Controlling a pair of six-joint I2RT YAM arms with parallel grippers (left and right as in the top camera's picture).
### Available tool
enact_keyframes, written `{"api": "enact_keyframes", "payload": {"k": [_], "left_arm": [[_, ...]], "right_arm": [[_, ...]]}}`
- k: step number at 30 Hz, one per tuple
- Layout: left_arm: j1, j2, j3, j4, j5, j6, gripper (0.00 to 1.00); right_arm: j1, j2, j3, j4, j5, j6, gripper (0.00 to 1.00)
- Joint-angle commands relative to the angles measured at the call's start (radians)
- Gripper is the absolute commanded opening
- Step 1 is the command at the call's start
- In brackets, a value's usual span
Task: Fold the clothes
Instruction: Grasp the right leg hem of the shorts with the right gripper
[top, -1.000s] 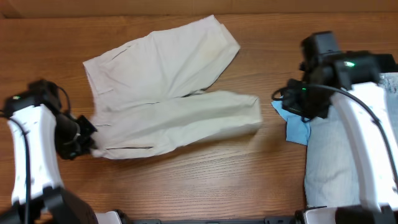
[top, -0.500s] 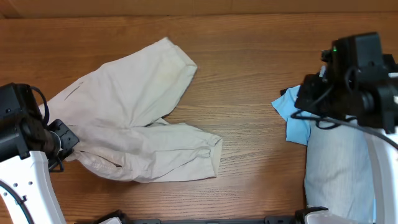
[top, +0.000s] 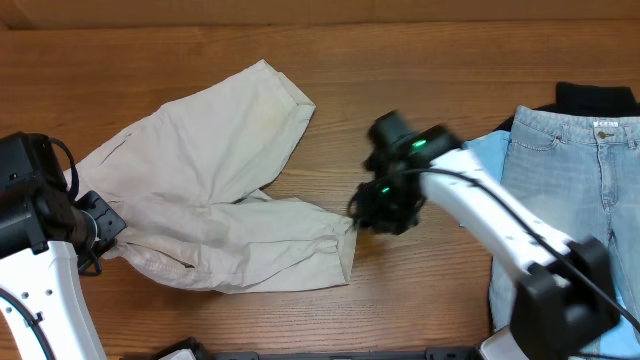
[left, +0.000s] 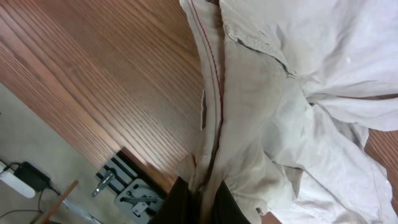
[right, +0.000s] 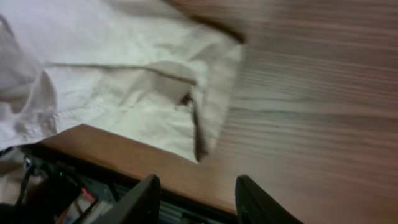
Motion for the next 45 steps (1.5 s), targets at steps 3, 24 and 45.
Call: {"api": "enact_keyframes", "payload": {"k": [3,24,45], "left_arm": [[0.007,-0.003,0.003,0.01,-0.026,-0.021,0.07],[0.007,-0.003,0.003,0.013,-0.018,-0.021,0.06],[0.007,-0.003,0.003,0.014,-0.018,-0.02,0.07]], "right_arm": [[0.057,0.106,-0.027,0.139,-0.237,0.103,0.46],[0.105,0.199,-0.029,0.225,-0.045,0.457,0.47],[0.109,0.202,-0.092,0.299,-0.088,0.478,0.24]]}}
